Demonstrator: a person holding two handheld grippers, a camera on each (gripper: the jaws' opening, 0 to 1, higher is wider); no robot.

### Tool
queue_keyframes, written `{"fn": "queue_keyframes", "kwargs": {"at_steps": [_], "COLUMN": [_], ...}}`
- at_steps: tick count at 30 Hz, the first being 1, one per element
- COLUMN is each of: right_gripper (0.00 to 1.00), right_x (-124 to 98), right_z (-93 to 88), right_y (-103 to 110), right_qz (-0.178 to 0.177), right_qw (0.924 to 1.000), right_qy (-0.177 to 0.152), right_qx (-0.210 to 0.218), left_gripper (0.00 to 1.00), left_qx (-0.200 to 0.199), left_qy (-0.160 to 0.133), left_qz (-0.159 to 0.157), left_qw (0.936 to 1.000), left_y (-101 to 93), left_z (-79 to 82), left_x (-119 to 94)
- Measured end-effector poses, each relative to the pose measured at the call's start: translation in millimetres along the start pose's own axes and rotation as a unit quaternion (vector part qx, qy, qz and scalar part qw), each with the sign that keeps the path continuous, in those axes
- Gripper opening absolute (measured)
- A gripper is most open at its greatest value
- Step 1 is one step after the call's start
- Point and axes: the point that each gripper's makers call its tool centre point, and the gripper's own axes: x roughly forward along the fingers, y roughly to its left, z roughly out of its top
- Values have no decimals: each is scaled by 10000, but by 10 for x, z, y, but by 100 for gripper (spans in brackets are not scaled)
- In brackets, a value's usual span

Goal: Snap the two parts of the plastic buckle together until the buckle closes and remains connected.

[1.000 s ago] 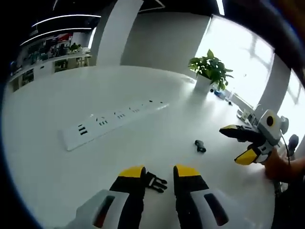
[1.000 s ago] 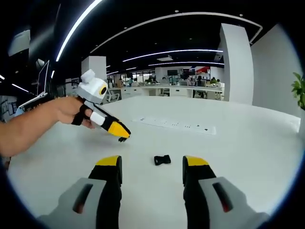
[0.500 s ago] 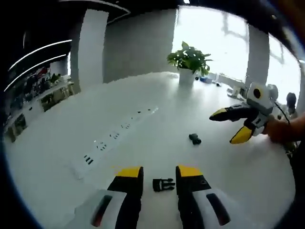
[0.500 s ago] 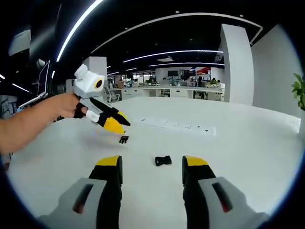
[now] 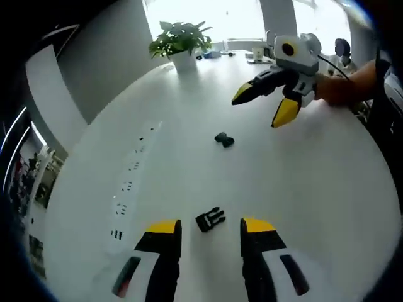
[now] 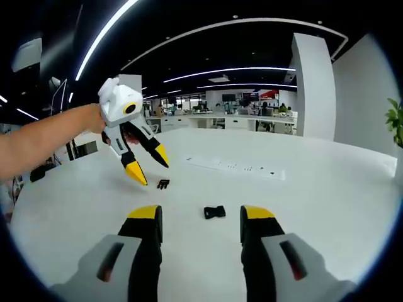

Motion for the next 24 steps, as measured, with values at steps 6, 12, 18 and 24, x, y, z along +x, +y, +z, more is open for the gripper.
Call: {"fn": "queue_keyframes", "kwargs": {"at_steps": [6,12,18,24], "right_gripper": [49,50,50,50], "right_x": [-8,1,-13,-51], "right_z": [4,-14,-5,3], "right_y": [-6,3,-14,-5], "right_qz": [-12,11,-24,-57], "right_qw": [10000,10000,10000,10000], "right_qy": [-6,15,1,-25], "right_qx": [-16,3,-23,-8], "left_gripper": [31,28,25,22], "left_qx": [466,1223,1545,1675], "left_qy": [346,641,956,1150], "left_qz": [-7,33,-188,-515], "left_qw": [9983,9904,9832,9778], "left_y": [10,109,75,13], "left_z": [-60,-37,-1,-17], "left_x": [4,-4,19,53]}}
